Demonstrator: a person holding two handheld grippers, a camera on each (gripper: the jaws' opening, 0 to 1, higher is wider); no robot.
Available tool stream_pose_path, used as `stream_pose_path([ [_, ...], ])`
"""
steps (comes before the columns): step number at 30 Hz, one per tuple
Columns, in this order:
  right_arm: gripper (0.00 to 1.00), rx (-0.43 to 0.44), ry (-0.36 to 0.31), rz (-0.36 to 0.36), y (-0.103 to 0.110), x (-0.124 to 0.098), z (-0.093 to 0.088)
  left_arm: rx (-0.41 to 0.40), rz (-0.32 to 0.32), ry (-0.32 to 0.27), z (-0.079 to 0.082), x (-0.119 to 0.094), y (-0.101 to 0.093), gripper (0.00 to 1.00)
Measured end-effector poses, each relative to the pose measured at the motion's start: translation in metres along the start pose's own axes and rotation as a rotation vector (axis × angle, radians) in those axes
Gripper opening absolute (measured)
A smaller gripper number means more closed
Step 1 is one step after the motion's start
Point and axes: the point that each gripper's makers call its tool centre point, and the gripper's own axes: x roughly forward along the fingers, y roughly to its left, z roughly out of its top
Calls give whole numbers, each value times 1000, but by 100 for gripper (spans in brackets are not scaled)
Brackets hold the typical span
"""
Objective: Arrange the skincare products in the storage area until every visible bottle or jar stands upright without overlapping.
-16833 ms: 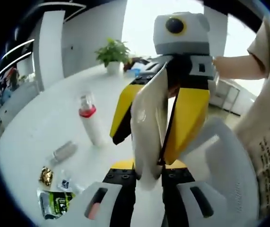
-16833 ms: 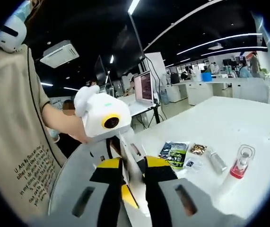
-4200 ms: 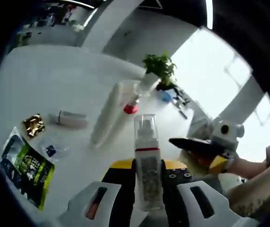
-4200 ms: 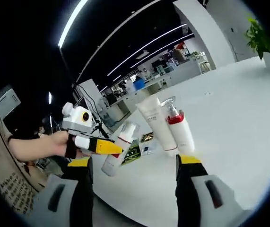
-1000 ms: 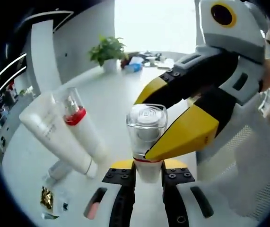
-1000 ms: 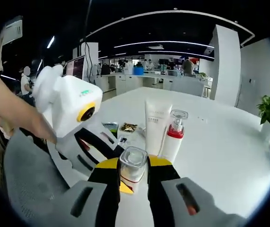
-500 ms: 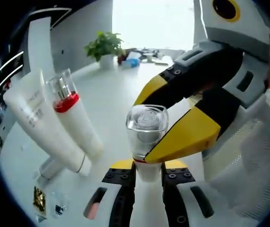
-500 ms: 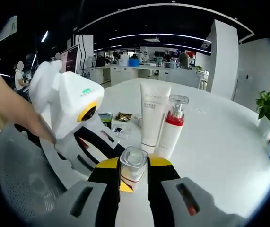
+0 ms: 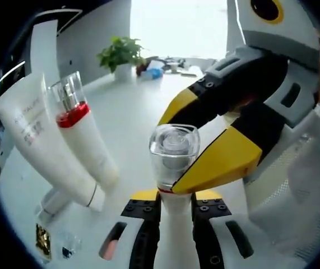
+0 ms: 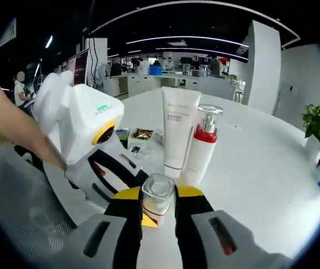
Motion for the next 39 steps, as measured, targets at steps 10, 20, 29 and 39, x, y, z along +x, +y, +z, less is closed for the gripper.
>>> stream_pose_path([
  [10, 22, -2, 14, -18, -4, 5, -6, 43, -2, -6, 3, 3, 7, 18],
  [20, 21, 67, 51, -27, -13, 17, -17, 57, -4, -13, 6, 7, 15, 18],
  [29, 20, 152, 80, -80, -21, 24, -22, 69, 9, -11, 6, 11, 24, 18],
  [39, 18, 195, 62, -153, -31, 29, -20, 25, 37, 13, -2, 14, 34, 24],
])
